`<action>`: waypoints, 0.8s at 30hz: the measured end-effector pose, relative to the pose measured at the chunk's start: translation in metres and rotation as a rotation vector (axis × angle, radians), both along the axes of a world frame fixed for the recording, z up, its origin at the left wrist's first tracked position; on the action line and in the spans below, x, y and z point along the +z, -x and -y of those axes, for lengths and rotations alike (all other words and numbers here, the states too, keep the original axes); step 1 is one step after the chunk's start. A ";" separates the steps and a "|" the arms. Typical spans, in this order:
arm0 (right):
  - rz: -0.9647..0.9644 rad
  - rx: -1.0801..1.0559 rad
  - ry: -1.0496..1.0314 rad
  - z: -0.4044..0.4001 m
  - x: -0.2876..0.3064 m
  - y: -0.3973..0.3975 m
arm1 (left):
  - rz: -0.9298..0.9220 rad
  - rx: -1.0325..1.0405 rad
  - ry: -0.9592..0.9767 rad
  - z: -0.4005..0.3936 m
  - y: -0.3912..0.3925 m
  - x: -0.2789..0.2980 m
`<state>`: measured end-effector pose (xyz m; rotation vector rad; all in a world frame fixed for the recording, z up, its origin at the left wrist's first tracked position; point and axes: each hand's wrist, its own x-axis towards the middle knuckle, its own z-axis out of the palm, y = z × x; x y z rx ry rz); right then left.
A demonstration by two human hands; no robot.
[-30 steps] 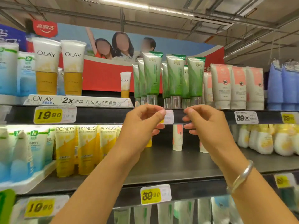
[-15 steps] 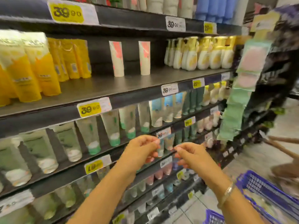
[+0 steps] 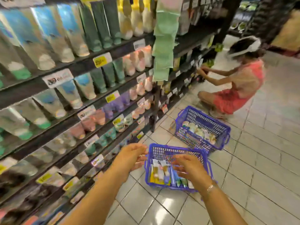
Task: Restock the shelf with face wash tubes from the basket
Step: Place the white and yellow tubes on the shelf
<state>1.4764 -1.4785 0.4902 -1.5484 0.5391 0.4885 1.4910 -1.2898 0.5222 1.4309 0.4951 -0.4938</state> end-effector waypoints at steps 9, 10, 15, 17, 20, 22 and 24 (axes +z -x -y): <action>-0.319 -0.274 -0.099 0.089 -0.115 -0.011 | -0.289 0.065 0.039 0.094 -0.023 -0.097; -0.339 -0.299 -0.106 0.093 -0.128 -0.017 | -0.328 0.085 0.044 0.099 -0.032 -0.109; -0.388 -0.357 -0.019 0.101 -0.192 -0.065 | -0.408 0.093 0.002 0.110 -0.082 -0.182; -0.400 -0.311 0.052 0.103 -0.226 -0.084 | -0.431 0.106 -0.015 0.112 -0.101 -0.214; -0.365 -0.140 0.210 0.107 -0.285 -0.109 | -0.440 0.084 -0.046 0.115 -0.129 -0.267; -0.375 -0.056 0.260 0.111 -0.323 -0.125 | -0.467 0.088 -0.061 0.118 -0.144 -0.304; -0.408 -0.002 0.291 0.113 -0.363 -0.139 | -0.514 0.107 -0.072 0.121 -0.155 -0.342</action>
